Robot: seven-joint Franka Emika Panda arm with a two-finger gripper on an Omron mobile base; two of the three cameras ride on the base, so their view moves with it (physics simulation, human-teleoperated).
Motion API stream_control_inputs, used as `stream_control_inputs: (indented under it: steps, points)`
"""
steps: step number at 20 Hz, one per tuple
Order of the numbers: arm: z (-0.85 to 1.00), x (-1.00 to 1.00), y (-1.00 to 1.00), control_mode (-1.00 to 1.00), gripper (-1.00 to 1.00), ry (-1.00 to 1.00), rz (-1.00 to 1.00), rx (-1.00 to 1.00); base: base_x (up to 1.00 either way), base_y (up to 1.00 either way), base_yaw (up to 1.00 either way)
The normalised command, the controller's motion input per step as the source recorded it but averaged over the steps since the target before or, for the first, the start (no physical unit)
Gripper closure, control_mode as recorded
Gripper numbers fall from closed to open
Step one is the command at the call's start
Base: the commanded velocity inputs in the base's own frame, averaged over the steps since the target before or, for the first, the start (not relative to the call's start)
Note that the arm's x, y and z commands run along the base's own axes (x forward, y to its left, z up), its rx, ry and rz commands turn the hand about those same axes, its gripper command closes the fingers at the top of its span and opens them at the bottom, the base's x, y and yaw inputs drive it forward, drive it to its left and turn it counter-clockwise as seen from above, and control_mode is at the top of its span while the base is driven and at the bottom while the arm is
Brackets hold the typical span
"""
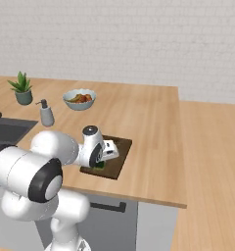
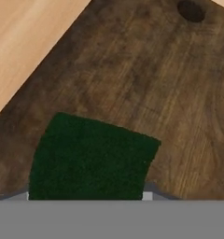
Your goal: Pick up the sponge from the counter and clean the cutting board by briefly scrubbing or pressing down on the cutting board. Once finished, release the sponge.
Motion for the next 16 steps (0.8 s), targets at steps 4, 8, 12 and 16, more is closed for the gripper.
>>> stream_control_inputs:
  steps: [4,8,12,16]
  points:
    - [-0.19,0.0,-0.67,-1.0,1.0,-0.05,0.0,0.0,0.0,0.0,0.0]
    - [-0.14,0.0,-0.79,-1.0,1.0,-0.02,0.0,0.0,0.0,0.0,0.0]
    - [-0.14,0.0,-0.85,-1.0,1.0,0.0,0.0,0.0,0.0,0.0,0.0]
    - [-0.12,0.04,-0.77,-1.0,1.0,0.0,0.0,0.0,0.0,0.0,0.0]
